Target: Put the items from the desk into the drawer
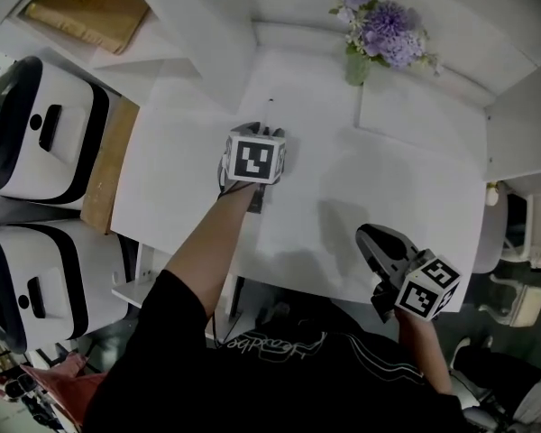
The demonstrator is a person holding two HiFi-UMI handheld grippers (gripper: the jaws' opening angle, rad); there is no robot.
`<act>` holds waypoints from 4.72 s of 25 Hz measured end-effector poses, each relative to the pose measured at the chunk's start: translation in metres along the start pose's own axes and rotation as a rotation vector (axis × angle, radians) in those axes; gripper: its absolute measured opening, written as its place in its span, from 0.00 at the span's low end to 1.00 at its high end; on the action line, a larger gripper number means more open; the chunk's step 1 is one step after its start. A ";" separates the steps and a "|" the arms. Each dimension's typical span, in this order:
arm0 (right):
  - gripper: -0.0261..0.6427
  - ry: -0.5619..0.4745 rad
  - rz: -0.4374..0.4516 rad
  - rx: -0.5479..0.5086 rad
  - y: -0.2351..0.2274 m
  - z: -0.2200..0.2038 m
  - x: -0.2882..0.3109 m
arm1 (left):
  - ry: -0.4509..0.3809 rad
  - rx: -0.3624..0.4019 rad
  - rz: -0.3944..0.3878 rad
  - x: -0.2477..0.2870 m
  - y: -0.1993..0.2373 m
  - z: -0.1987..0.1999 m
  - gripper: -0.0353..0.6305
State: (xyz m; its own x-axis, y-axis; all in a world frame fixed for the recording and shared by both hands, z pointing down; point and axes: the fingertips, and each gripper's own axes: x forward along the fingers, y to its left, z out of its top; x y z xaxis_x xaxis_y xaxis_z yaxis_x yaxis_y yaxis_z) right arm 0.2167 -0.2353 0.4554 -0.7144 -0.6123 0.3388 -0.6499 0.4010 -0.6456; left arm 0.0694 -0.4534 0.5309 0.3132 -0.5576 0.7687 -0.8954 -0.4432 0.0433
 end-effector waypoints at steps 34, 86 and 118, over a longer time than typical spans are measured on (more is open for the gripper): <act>0.13 -0.042 0.005 -0.046 0.071 -0.035 -0.016 | -0.016 -0.019 -0.059 -0.108 -0.020 -0.044 0.15; 0.13 0.218 0.184 -0.092 0.168 -0.090 0.100 | 0.509 0.791 -0.466 -0.158 0.090 -0.431 0.15; 0.13 0.164 0.181 -0.231 0.251 -0.137 0.066 | 0.228 0.445 -0.306 -0.288 0.077 -0.346 0.30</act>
State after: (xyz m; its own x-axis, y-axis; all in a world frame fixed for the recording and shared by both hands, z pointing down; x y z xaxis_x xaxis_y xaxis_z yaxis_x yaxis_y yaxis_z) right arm -0.0294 -0.0819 0.4094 -0.8438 -0.4062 0.3507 -0.5365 0.6490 -0.5394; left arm -0.1995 -0.0847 0.5337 0.4163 -0.2148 0.8835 -0.5403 -0.8399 0.0504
